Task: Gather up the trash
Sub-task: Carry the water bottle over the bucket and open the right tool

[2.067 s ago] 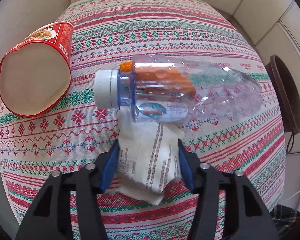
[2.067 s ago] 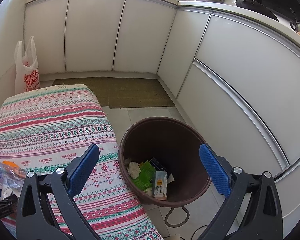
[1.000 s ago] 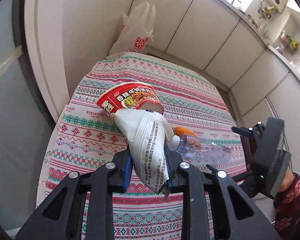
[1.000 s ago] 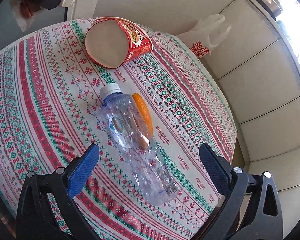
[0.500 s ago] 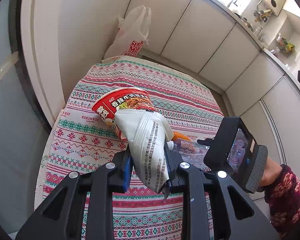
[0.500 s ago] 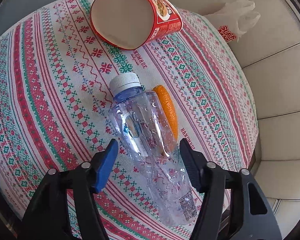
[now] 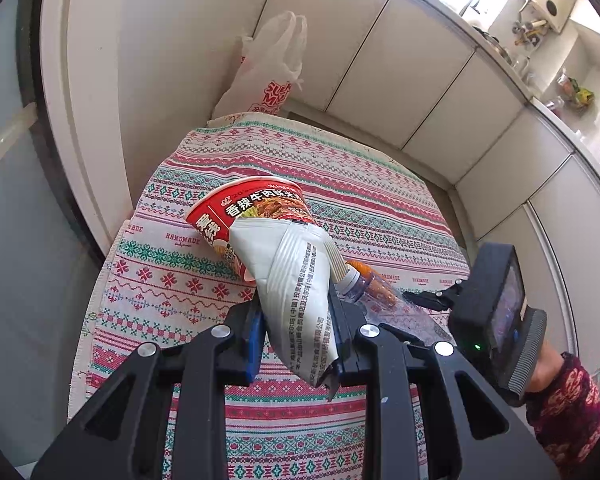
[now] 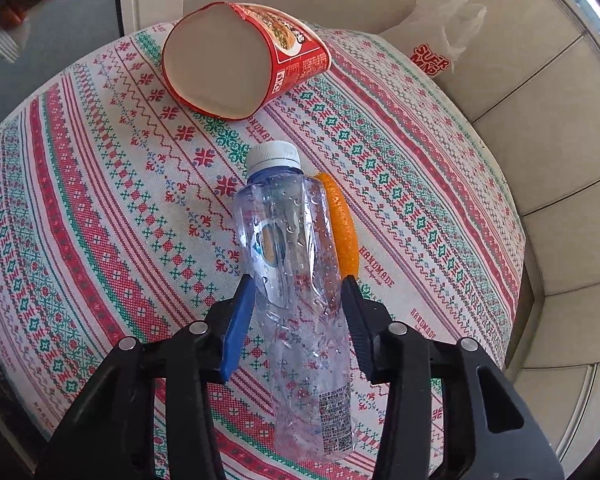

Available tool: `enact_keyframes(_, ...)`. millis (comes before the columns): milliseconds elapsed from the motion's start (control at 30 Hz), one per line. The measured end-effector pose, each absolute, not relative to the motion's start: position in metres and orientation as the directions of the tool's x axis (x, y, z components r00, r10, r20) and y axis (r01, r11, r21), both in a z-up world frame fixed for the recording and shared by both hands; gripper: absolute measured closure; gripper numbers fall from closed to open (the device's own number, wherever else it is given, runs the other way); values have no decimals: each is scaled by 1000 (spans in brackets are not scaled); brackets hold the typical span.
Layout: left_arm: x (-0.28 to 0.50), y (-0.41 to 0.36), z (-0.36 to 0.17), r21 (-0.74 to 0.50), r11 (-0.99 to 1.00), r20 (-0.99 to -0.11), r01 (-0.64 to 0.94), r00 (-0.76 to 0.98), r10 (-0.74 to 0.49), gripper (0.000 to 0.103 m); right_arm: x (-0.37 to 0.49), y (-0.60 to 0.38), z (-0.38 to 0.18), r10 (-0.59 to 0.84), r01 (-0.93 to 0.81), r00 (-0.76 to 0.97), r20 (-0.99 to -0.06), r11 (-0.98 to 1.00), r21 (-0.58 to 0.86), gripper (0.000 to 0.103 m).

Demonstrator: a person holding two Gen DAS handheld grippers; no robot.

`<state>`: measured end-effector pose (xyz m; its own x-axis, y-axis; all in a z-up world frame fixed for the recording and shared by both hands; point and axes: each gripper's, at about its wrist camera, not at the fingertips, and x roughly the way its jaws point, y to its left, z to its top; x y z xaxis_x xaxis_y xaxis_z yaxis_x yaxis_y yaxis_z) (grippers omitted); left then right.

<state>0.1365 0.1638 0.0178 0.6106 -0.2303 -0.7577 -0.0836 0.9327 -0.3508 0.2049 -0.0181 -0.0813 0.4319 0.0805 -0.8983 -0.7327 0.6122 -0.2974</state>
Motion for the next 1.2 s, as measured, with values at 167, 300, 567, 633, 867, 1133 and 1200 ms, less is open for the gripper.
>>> enact_keyframes(167,141,157,16,-351,933,-761,-79,605,-234,77,203,-41,-47,126,-640,526,-841,710,-293,62)
enact_keyframes(300,144,150,14,-344,936,-763,-70,601,-236,77,210,-70,-9,138,-543,615,-777,788,-290,61)
enact_keyframes(567,152,129,8,-334,941,-773,-51,586,-243,77,217,-164,72,39,-225,813,-581,942,-250,61)
enact_keyframes(633,154,122,6,-332,942,-775,-41,581,-248,77,217,-192,83,-15,-127,844,-536,966,-227,61)
enact_keyframes(867,163,92,-2,-316,949,-785,6,559,-265,77,202,-297,86,-305,268,863,-403,952,-148,60)
enact_keyframes(1133,170,58,-11,-298,953,-796,54,538,-279,77,195,-357,38,-582,572,739,-340,808,-140,62)
enact_keyframes(1200,170,50,-12,-290,955,-798,64,535,-278,77,197,-365,23,-606,587,712,-354,791,-174,65)
